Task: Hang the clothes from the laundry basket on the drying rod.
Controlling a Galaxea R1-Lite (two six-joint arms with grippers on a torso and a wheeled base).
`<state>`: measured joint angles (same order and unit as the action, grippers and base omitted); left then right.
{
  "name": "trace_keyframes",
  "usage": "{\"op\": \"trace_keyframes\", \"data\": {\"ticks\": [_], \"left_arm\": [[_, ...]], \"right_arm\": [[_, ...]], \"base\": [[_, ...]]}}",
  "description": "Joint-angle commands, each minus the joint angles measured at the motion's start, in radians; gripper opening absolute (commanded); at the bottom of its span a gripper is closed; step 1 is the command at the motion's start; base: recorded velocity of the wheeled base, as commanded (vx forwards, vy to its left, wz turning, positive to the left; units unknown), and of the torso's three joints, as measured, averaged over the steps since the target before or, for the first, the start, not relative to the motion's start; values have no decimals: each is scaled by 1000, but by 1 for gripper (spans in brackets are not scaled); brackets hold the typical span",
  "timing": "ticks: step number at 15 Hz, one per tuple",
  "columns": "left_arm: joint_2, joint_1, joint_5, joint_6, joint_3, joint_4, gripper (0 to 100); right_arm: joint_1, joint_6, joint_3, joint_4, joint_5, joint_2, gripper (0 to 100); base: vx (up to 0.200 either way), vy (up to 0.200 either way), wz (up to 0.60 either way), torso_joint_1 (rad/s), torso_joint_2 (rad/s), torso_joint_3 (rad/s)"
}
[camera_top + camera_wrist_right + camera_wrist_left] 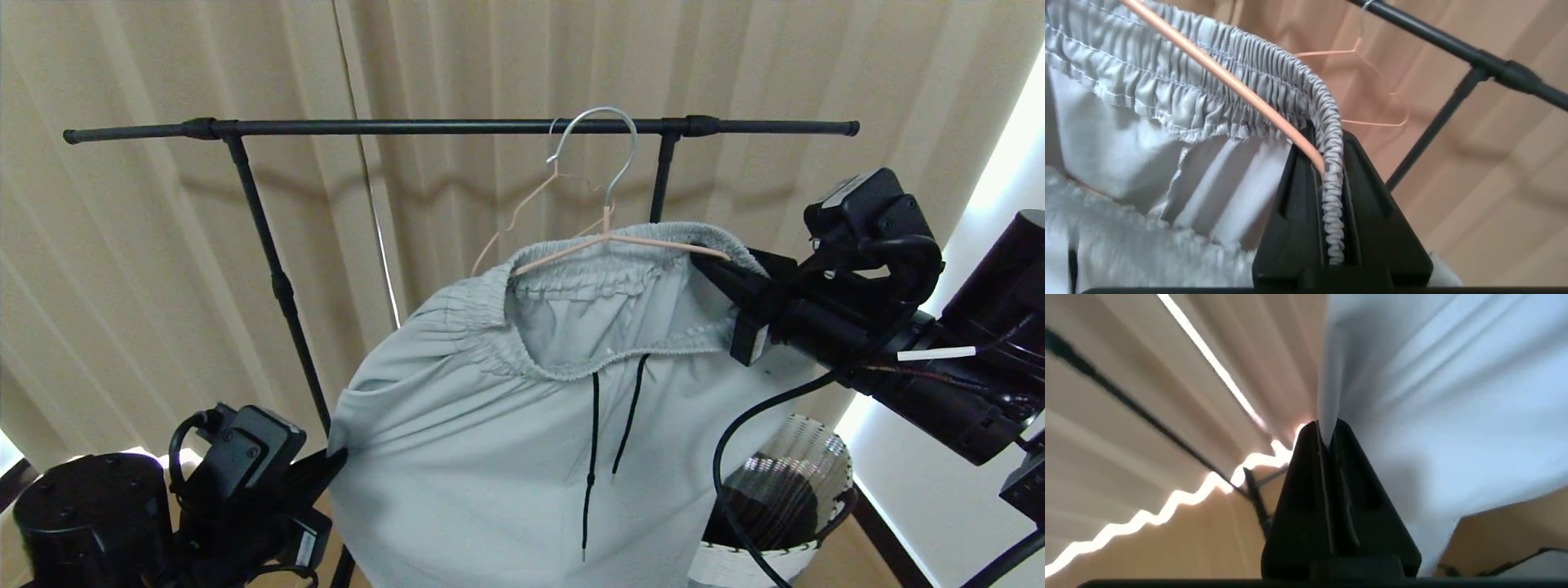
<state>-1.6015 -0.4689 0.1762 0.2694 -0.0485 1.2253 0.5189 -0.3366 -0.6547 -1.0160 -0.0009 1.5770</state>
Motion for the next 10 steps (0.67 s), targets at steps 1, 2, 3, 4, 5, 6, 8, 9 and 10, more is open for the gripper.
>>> {"op": "trace_keyframes", "data": {"ticks": [1,2,3,4,5,6,8,9,10], "left_arm": [[-21,62,3,30,16,0,0],[-23,78,3,44,22,0,0],[-20,90,3,56,33,2,0],[-17,92,3,56,33,11,0],[-14,90,3,54,36,33,0],[-11,89,2,54,41,60,100],[-8,85,-1,56,41,102,100],[-8,85,-4,53,39,129,100],[-8,85,-17,51,33,191,100]], "right_arm": [[-14,-1,-3,2,-1,0,0],[-14,1,-3,2,-2,0,0],[-16,1,-2,4,-2,3,0],[-16,1,0,4,-2,8,0],[-16,1,3,5,-2,9,0],[-14,1,6,5,-2,11,0],[-16,-1,17,7,-8,11,0],[-16,-1,29,8,-27,9,0],[-16,-1,61,10,-77,5,0]], "base": [[0,0,0,0,0,0],[0,0,0,0,0,0],[0,0,0,0,0,0],[0,0,0,0,0,0],[0,0,0,0,0,0],[0,0,0,0,0,0],[0,0,0,0,0,0],[0,0,0,0,0,0],[0,0,0,0,0,0]]}}
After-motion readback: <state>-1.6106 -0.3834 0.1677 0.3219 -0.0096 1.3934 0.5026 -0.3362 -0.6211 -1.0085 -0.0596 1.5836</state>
